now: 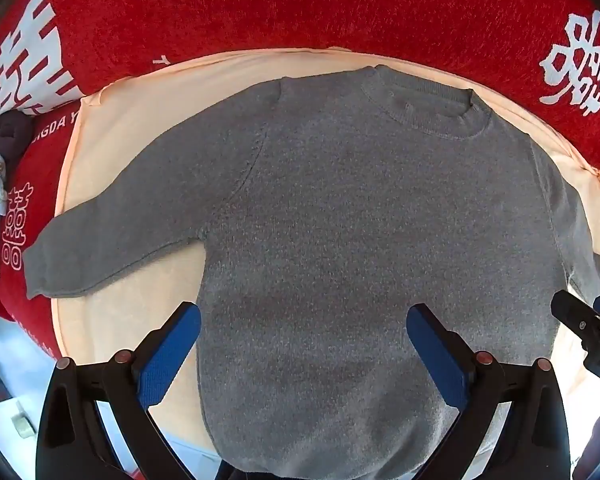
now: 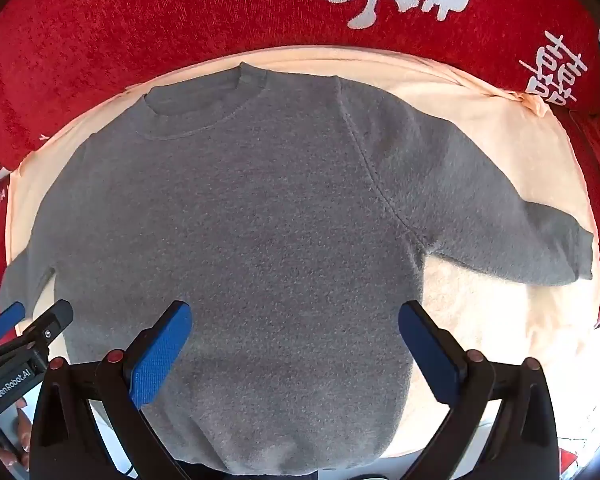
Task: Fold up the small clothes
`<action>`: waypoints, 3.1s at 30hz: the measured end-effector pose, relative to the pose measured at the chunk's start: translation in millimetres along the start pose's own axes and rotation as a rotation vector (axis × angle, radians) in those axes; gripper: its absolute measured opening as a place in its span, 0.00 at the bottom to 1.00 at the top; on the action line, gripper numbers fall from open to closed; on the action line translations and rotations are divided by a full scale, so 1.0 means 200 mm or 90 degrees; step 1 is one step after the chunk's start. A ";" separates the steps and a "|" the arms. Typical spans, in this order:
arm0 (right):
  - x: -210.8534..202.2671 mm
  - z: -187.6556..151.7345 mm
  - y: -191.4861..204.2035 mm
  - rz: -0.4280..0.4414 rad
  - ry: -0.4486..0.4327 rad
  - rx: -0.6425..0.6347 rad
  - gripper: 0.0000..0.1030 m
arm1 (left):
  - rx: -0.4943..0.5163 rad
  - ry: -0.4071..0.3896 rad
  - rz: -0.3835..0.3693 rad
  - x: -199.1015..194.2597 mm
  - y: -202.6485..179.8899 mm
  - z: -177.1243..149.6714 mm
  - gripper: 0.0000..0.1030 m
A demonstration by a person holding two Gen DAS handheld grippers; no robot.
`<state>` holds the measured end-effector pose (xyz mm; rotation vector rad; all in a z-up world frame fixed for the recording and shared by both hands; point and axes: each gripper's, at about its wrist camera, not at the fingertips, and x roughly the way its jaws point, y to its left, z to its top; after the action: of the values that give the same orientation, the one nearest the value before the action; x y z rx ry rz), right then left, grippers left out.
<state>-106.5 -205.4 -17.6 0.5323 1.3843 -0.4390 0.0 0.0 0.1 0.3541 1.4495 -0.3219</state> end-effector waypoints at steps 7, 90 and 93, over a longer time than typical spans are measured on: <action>-0.01 0.00 -0.01 -0.001 -0.001 -0.004 1.00 | 0.001 0.000 -0.002 0.00 -0.01 -0.01 1.00; -0.04 0.00 0.09 -0.024 -0.007 -0.043 1.00 | -0.027 -0.001 -0.001 0.01 0.10 -0.02 1.00; -0.04 0.00 0.13 -0.022 -0.008 -0.052 1.00 | -0.036 -0.003 -0.006 0.01 0.14 -0.02 1.00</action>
<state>-92.4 -185.2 -6.9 0.4398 1.3952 -0.4112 7.3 26.9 -0.4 0.3009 1.4537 -0.2892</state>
